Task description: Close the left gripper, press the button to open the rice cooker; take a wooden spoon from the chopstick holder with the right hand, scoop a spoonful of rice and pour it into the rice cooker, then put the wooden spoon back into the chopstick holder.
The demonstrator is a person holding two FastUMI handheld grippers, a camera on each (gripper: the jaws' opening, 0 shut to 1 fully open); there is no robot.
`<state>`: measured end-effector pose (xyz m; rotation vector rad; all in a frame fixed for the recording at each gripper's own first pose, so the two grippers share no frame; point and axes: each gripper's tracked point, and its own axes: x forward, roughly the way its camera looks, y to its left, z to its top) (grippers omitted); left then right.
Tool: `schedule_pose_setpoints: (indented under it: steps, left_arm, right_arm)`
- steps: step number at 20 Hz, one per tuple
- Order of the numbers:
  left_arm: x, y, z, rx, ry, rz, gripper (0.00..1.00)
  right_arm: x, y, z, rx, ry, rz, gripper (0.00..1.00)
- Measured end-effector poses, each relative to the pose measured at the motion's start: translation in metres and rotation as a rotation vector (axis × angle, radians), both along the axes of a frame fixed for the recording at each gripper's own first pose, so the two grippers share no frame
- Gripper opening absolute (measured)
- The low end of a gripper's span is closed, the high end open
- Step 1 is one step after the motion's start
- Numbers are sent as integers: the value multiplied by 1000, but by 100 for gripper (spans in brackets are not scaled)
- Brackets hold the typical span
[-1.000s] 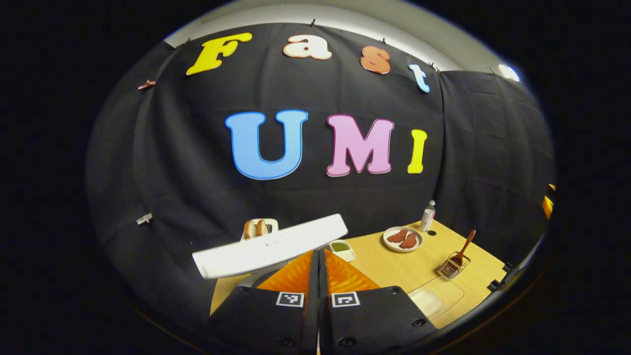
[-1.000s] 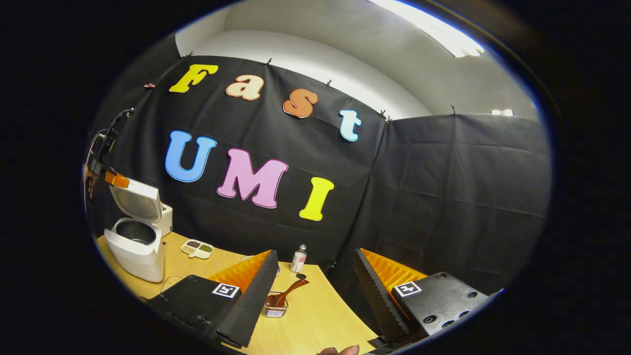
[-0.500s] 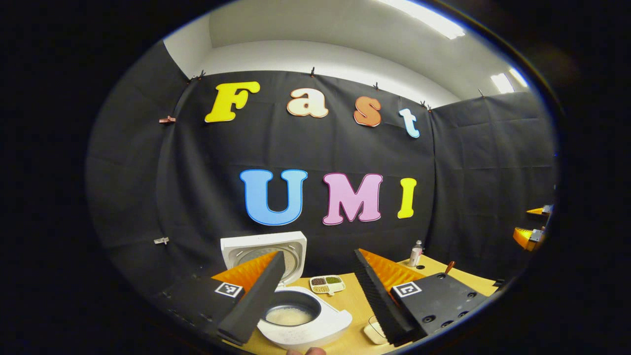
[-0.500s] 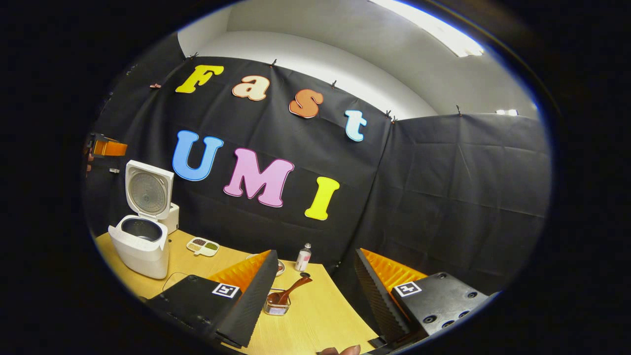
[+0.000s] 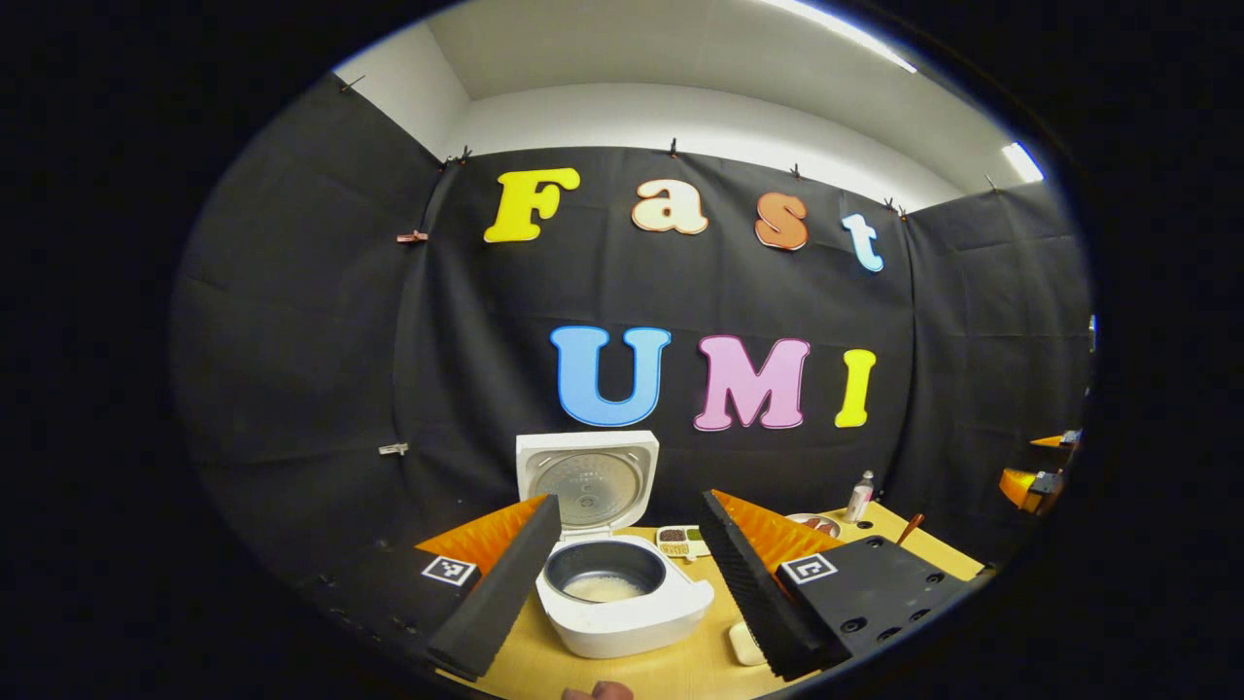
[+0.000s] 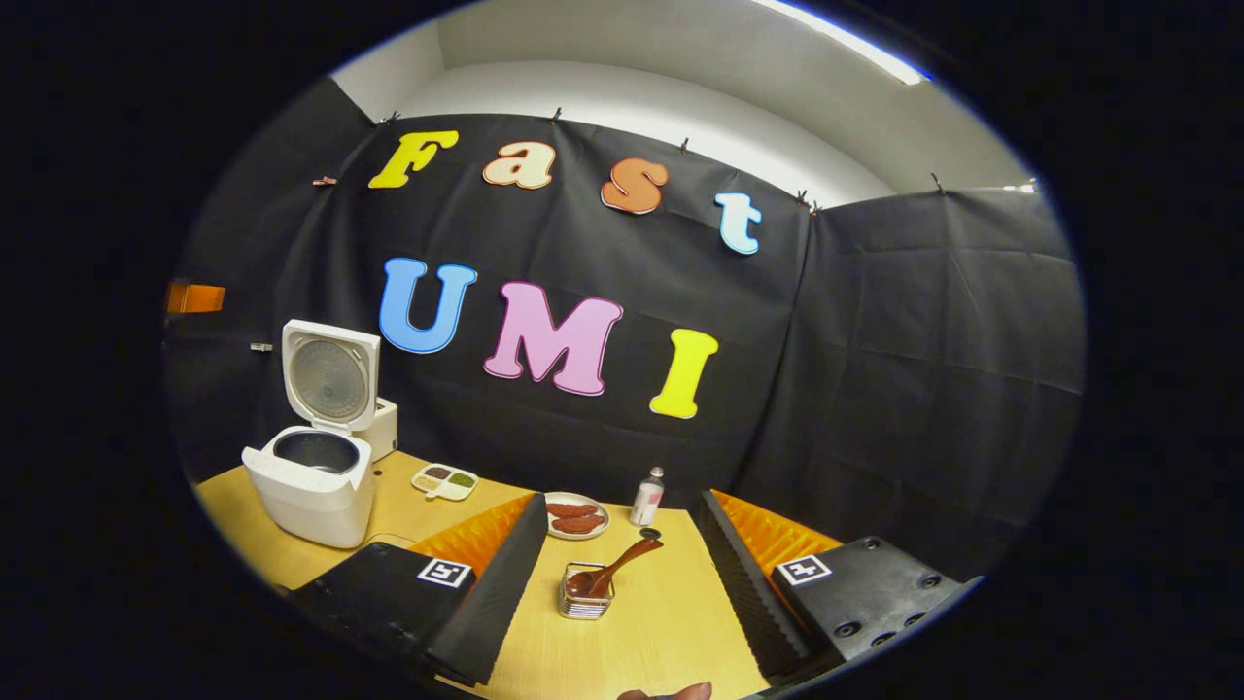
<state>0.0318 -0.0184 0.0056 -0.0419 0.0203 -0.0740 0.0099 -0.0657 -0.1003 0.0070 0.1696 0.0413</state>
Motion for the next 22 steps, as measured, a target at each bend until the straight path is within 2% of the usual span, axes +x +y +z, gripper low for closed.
schedule_pose_setpoints:
  steps: [3, 7, 11, 18, 21, 22]
  left_arm:
    - [-7, -8, -5, 15, 16, 41, 97]
    - [-10, -24, -12, -11, 43, 95, 97]
    - [-11, -42, -26, -4, 78, 141, 98]
    - [-10, -63, -49, -22, 132, 241, 98]
    - [-13, -67, -59, -13, 156, 286, 98]
    - [-15, -68, -62, -6, 165, 298, 98]
  right_arm:
    - [16, -4, -34, 46, 61, 67, 98]
    - [39, -15, -84, 129, 134, 114, 98]
    - [60, -27, -129, 166, 200, 153, 98]
    - [112, -15, -214, 251, 303, 250, 98]
    - [133, -15, -252, 258, 348, 241, 92]
    - [141, -13, -265, 264, 362, 239, 88]
